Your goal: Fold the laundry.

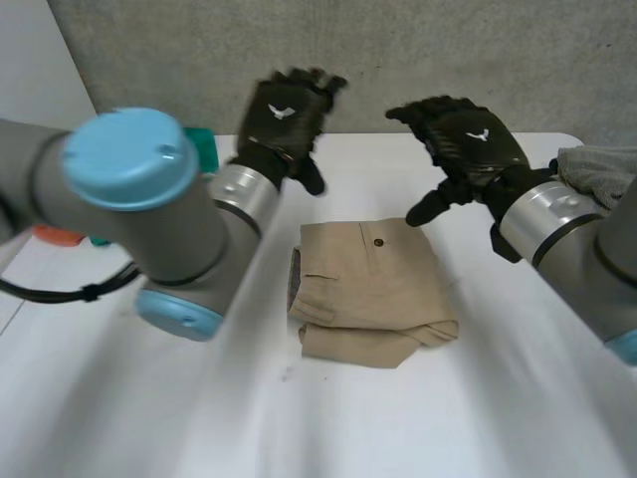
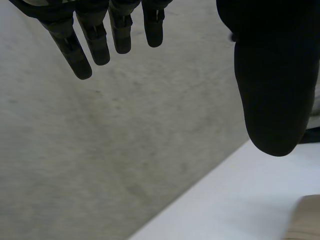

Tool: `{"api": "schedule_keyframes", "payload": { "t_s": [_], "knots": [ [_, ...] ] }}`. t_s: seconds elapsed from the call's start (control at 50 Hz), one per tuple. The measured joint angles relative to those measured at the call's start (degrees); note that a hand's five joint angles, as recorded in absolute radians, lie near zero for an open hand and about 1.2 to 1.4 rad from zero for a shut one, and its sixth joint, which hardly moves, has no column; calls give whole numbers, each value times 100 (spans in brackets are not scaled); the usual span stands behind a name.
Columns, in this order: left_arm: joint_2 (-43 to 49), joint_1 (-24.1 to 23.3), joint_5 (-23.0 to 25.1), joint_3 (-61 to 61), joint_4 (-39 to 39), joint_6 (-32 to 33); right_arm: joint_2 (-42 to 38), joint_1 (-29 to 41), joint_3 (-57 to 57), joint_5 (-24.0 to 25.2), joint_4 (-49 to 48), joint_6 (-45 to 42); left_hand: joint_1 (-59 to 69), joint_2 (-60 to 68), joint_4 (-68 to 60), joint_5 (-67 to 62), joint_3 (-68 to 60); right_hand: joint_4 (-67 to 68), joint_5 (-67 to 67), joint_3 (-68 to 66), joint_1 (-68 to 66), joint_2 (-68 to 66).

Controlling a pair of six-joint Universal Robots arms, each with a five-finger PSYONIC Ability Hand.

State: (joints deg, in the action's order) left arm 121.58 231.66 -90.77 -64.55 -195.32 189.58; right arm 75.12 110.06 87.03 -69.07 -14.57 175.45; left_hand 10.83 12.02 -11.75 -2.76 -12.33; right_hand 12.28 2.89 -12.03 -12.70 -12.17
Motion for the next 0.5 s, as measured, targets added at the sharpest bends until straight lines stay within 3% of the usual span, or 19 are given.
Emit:
{"api": "schedule_keyframes", "payload": {
  "t_s": [0.14, 0.24, 0.36, 0.5],
  "knots": [
    [1072, -493, 42, 1039, 949, -218, -916, -233, -1012, -350, 1537, -98, 0, 0, 0, 0, 0, 0, 0, 0, 0, 0],
    [1835, -678, -290, 1623, 1787, -186, -1826, -197, -1760, -637, 2530, -524, 0, 0, 0, 0, 0, 0, 0, 0, -4, 0],
    [2280, -684, -947, 1819, 2482, -5, -2620, -163, -2289, -642, 3111, -691, 20, 3, -2, 0, -2, 0, 0, 0, 0, 0],
    [2304, -676, -1156, 1682, 3289, 476, -2995, -162, -2587, -912, 3371, -1249, 25, 11, -13, -1, -1, 0, 0, 0, 12, 100]
  ]
}}
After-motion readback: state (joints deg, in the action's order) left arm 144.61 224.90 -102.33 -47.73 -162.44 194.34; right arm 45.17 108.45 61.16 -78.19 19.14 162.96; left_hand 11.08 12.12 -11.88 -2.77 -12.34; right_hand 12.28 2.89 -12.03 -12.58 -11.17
